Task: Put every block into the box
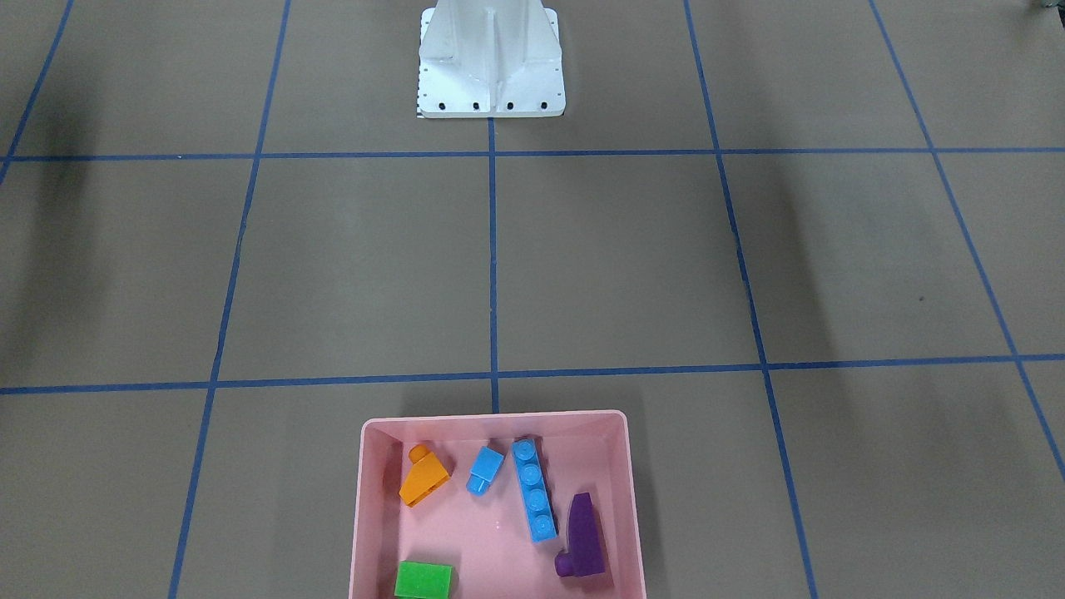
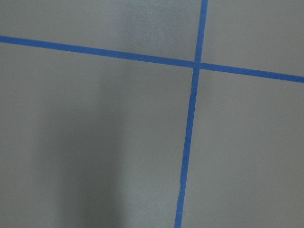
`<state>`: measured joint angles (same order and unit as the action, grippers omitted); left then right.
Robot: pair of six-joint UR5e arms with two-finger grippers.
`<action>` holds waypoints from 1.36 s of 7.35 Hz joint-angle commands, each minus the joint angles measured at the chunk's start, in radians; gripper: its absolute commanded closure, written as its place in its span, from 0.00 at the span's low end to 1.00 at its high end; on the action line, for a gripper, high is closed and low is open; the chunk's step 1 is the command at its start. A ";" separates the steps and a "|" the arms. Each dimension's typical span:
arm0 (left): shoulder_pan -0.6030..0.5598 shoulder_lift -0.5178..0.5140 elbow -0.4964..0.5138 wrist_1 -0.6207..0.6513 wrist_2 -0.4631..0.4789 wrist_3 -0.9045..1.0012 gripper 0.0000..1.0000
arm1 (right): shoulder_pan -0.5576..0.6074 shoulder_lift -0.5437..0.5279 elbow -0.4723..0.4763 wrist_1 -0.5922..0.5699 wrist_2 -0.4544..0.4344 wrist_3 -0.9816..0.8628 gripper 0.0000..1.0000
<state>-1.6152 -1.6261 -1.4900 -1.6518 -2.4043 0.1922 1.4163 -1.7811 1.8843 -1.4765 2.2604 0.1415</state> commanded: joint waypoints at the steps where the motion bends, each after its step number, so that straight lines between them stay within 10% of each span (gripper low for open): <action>1: 0.000 0.000 -0.001 0.000 0.001 -0.002 0.00 | 0.000 0.000 -0.004 0.042 0.002 0.003 0.00; 10: 0.000 0.000 -0.004 0.003 0.002 0.000 0.00 | -0.002 0.000 -0.004 0.047 0.022 0.012 0.00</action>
<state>-1.6153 -1.6260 -1.4941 -1.6490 -2.4047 0.1918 1.4155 -1.7809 1.8806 -1.4293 2.2823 0.1516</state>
